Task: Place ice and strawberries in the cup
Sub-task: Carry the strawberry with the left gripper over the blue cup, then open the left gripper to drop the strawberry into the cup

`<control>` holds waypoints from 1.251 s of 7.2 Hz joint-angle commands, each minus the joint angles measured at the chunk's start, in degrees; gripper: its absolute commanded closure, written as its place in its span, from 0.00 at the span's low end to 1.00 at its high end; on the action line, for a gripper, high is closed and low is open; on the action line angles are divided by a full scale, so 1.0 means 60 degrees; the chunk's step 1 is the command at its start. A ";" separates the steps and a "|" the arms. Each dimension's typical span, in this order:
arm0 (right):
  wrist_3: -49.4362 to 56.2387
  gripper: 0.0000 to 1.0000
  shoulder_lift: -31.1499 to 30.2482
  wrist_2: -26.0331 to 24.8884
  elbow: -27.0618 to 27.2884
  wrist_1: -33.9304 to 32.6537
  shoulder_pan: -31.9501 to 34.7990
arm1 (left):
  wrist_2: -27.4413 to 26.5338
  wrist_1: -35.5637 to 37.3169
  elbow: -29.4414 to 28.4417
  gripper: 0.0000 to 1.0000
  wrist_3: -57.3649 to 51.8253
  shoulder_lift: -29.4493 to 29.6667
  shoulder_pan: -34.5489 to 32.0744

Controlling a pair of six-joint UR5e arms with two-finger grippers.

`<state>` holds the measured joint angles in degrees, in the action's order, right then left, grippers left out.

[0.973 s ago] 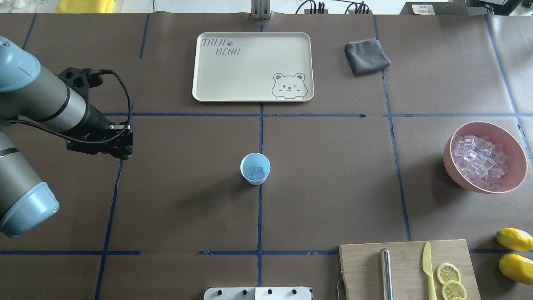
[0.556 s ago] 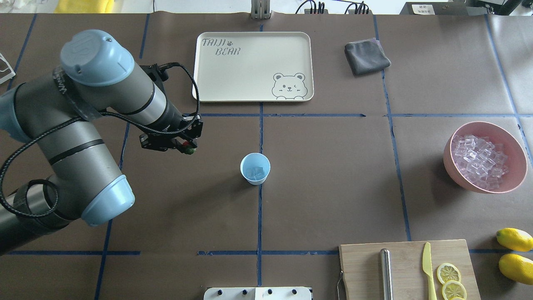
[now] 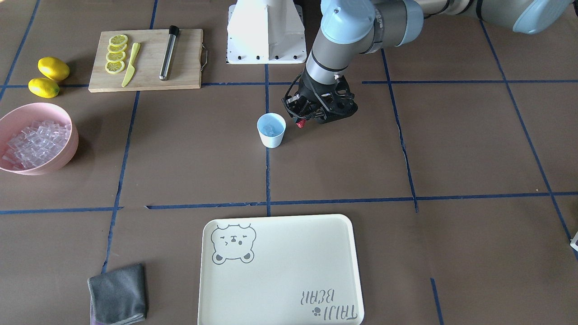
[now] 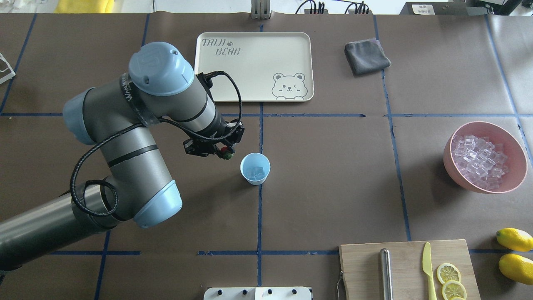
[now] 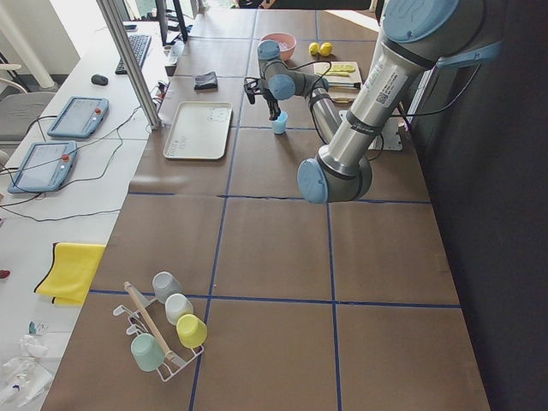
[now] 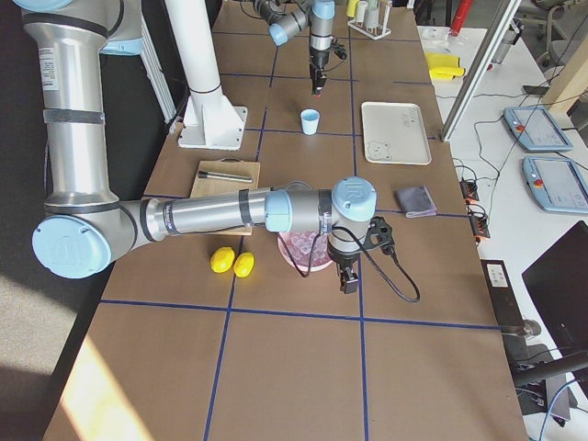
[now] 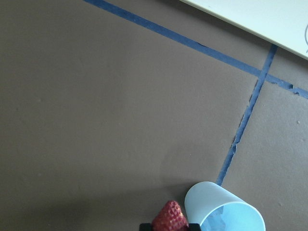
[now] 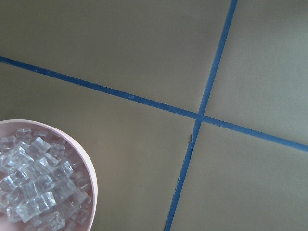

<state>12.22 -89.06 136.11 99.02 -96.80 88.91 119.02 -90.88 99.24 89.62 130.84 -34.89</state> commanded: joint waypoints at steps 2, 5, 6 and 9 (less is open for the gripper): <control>-0.0395 0.00 -0.0039 0.0474 -0.0097 0.0006 0.0123 | -0.0249 -0.0365 -0.0705 1.00 0.0284 0.0591 0.0495; -0.0498 0.00 -0.0054 0.0606 -0.0097 0.0006 0.0240 | -0.0515 -0.0659 -0.0983 0.97 0.0474 0.0649 0.0688; -0.0483 0.00 -0.0054 0.0606 -0.0097 0.0006 0.0255 | -0.0515 -0.0674 -0.0998 0.56 0.0489 0.0664 0.0702; -0.0483 0.00 -0.0069 0.0591 -0.0097 0.0006 0.0299 | -0.0558 -0.0703 -0.0736 0.00 0.0373 0.0577 0.0688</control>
<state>9.28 -89.44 139.67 98.41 -96.77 90.64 115.81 -95.20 93.89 92.33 134.56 -30.66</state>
